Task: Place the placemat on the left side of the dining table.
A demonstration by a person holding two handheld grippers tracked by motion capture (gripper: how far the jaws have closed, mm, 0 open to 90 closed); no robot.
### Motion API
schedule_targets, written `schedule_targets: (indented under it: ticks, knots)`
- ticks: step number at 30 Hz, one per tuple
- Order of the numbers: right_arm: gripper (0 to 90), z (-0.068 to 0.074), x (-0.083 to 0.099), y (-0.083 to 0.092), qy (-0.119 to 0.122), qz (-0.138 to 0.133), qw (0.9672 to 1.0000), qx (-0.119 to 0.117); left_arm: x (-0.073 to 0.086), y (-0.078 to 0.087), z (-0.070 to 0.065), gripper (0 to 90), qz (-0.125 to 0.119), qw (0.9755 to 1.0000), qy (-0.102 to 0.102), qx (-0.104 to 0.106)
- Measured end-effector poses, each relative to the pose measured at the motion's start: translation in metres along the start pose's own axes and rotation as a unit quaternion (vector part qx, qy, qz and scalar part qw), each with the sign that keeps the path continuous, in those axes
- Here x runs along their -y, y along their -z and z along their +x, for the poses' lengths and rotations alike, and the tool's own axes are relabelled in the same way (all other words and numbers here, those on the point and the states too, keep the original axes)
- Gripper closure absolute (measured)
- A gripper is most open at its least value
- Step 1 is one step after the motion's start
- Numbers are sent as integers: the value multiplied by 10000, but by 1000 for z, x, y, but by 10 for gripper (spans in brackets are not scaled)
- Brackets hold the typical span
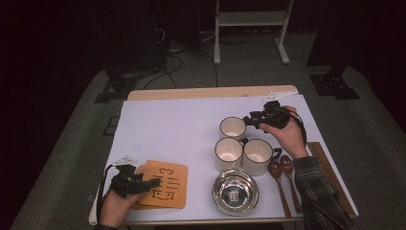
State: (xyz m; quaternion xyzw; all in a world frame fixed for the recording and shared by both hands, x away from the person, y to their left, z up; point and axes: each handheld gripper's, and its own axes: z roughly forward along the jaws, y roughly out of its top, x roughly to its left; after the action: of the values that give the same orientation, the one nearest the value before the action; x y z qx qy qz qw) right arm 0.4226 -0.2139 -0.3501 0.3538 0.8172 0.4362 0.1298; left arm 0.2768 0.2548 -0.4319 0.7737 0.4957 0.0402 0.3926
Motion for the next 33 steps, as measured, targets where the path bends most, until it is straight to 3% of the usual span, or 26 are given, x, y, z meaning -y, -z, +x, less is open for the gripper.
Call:
schedule_targets:
  ticks: [21,33]
  knots:
    - [474,-28,14,6,-215,-33,9989,421,0,0,0,402,1,10000,4,-3]
    - [402,-44,27,1,-331,98,9971,673,0,0,0,402,-1,10000,13,-1]
